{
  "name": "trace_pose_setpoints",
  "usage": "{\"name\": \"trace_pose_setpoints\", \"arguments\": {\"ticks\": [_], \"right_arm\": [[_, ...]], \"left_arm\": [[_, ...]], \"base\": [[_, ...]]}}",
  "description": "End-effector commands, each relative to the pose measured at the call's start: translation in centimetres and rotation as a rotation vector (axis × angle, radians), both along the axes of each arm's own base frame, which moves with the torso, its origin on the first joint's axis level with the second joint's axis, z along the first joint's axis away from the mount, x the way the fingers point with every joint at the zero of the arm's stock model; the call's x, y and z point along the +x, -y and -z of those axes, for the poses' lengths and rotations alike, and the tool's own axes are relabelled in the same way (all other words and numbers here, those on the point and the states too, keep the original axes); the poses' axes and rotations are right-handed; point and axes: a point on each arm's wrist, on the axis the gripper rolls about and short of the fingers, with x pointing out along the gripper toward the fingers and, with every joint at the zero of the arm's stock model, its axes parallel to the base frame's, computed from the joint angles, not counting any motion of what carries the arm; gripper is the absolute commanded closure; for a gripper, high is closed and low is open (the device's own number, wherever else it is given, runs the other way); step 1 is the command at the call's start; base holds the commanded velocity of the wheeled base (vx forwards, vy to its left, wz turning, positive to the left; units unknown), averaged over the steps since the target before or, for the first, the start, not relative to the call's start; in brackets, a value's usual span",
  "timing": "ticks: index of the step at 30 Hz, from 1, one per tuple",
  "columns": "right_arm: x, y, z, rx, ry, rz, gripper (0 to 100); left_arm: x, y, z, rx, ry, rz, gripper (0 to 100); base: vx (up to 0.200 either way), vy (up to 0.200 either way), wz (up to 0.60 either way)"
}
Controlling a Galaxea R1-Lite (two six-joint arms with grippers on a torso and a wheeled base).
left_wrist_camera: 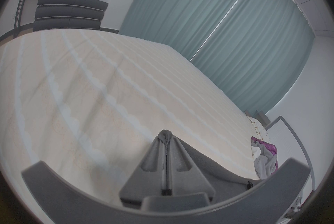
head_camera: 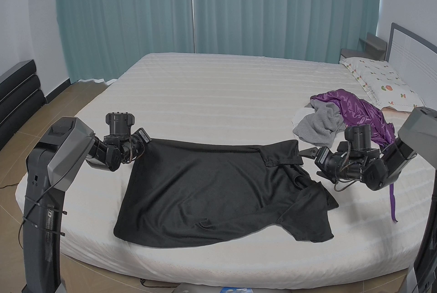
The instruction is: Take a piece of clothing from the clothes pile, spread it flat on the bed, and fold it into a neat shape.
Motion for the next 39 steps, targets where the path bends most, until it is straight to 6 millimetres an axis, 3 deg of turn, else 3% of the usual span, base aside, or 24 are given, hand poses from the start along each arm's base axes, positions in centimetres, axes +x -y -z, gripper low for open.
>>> {"name": "trace_pose_setpoints", "arguments": {"ticks": [1, 6, 10, 11, 20, 25, 31, 33, 37, 38, 39], "right_arm": [[4.3, -2.8, 5.9, -0.091, -0.087, -0.058, 0], [7.1, -3.7, 8.8, -0.157, -0.063, -0.025, 0], [9.0, -4.3, 9.3, -0.172, -0.008, 0.005, 0], [9.3, -4.4, 9.2, -0.170, 0.005, 0.011, 100], [13.1, -4.3, 7.4, -0.206, 0.164, 0.116, 100], [15.7, -2.1, 6.2, -0.212, 0.259, 0.227, 100], [17.5, -1.1, 5.3, -0.194, 0.348, 0.262, 100], [17.8, -1.1, 5.1, -0.189, 0.359, 0.266, 100], [17.9, -0.8, 6.7, -0.220, 0.328, 0.256, 100], [17.9, -0.8, 6.7, -0.220, 0.328, 0.256, 0], [17.8, -0.7, 7.5, -0.231, 0.303, 0.251, 0]], "left_arm": [[-0.2, 0.3, -2.8, 0.002, 0.052, -0.004, 100], [-0.3, 0.5, -2.6, 0.002, 0.046, 0.001, 100], [-0.3, 0.9, -2.5, 0.002, 0.045, 0.007, 100], [-0.3, 0.9, -2.5, 0.003, 0.045, 0.005, 100], [-0.3, 1.6, -2.1, 0.004, 0.039, 0.020, 100], [-0.2, 1.5, -2.2, 0.004, 0.046, 0.018, 100], [0.3, 1.4, -1.9, 0.007, 0.054, 0.010, 100], [0.4, 1.5, -1.7, 0.011, 0.053, 0.005, 100], [0.5, 1.5, -1.2, 0.013, 0.046, 0.001, 100], [0.5, 1.5, -1.2, 0.013, 0.046, 0.001, 100], [0.5, 1.5, -1.0, 0.015, 0.044, 0.002, 100]], "base": [[0.000, 0.000, 0.00], [0.000, 0.000, 0.00], [0.000, 0.000, 0.00], [0.000, 0.000, 0.00], [0.000, 0.000, 0.00], [0.000, 0.000, 0.00], [0.000, 0.000, 0.00], [0.000, 0.000, 0.00], [0.000, 0.000, 0.00], [0.000, 0.000, 0.00], [0.000, 0.000, 0.00]]}}
